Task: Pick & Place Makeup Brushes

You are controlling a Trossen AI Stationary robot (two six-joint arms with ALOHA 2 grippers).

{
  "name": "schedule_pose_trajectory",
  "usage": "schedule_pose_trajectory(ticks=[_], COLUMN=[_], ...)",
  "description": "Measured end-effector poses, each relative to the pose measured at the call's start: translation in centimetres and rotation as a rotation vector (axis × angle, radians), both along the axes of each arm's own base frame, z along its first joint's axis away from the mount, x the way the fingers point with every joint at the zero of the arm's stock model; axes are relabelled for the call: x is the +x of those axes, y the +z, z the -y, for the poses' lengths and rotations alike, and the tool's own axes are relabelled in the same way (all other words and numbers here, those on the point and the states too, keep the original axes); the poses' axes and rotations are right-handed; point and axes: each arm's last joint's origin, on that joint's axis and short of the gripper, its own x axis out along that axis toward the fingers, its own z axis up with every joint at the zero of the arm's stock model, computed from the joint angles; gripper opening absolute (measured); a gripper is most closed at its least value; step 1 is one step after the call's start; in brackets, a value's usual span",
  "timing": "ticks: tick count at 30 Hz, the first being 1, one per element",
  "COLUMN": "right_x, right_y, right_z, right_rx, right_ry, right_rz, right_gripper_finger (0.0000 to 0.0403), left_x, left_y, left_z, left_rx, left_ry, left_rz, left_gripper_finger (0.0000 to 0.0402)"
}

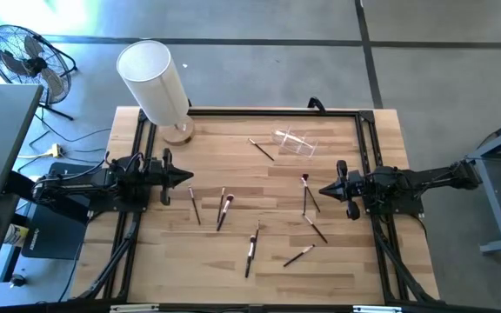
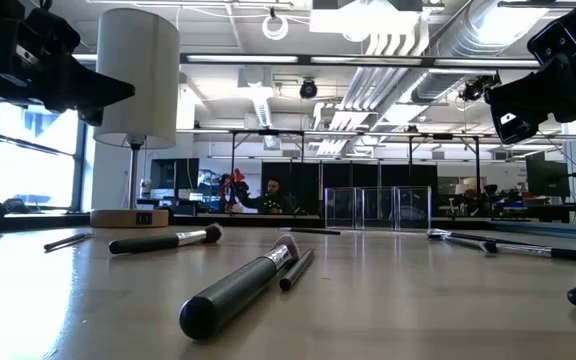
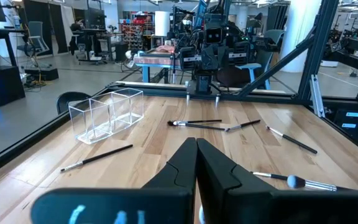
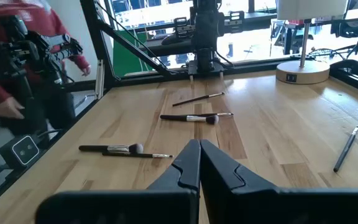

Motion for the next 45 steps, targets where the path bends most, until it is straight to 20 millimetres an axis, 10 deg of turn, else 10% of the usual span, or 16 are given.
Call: schedule_pose_trajectory(ticks=[37,45], right_x=[0.0,0.0], right_y=[0.0,0.0], right_z=[0.0,0.0], right_rx=[0.000,0.000], right_ry=[0.000,0.001], right_rz=[0.000,0.000], right_gripper_finger=[0.0000,0.0000], left_x=[0.0,0.8], left_y=[0.0,2.5], left_z=[0.0,-0.5], left_rx=[0.000,0.082], left_ry=[0.018,0.155], left_rz=[0.001,-0.058], left_gripper_finger=[0.0001,0.0000])
